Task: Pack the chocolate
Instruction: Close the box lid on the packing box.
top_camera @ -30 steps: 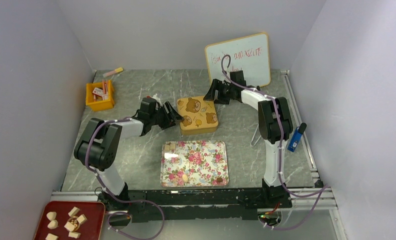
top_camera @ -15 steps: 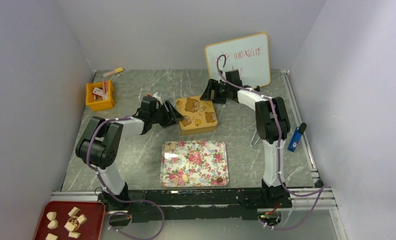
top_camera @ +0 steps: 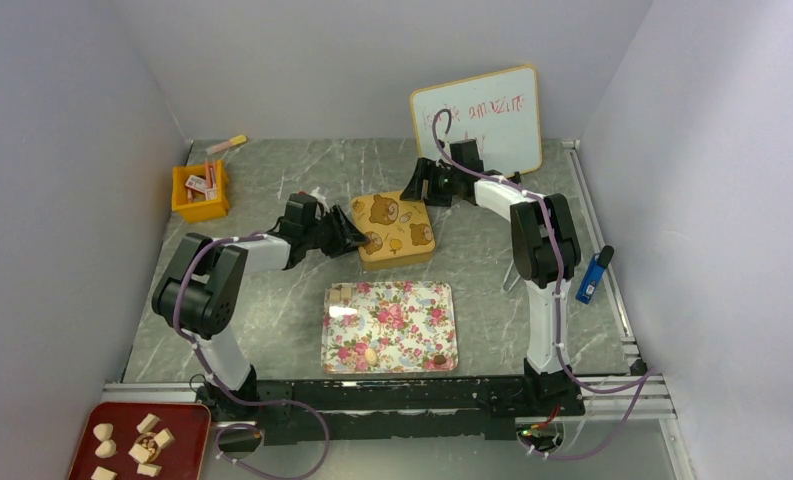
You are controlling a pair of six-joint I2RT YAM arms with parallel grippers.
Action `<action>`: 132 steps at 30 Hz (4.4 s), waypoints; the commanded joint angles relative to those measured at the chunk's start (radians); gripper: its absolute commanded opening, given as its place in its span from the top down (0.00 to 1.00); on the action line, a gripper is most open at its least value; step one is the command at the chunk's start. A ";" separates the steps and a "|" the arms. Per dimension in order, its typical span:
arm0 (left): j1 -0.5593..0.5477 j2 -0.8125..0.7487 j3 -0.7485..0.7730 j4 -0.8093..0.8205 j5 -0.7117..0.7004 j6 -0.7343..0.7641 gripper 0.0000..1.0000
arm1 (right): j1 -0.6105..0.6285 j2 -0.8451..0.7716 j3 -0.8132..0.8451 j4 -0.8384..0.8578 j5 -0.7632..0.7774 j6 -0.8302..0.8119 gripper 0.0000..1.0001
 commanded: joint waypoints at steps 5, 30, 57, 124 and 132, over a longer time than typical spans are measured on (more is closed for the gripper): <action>-0.018 0.061 0.050 -0.123 -0.022 0.027 0.56 | 0.025 0.046 0.008 -0.057 0.086 -0.029 0.33; -0.003 0.125 0.181 -0.332 -0.079 0.075 0.64 | 0.049 0.104 -0.027 -0.260 0.126 -0.008 1.00; 0.050 0.142 0.248 -0.416 -0.131 0.130 0.64 | 0.166 -0.156 -0.406 -0.185 0.143 0.087 1.00; 0.112 0.144 0.301 -0.355 -0.135 0.152 0.37 | 0.082 -0.135 -0.172 -0.235 0.272 -0.035 0.56; 0.113 0.156 0.286 -0.321 -0.114 0.130 0.37 | 0.070 -0.093 -0.137 -0.239 0.260 -0.039 0.55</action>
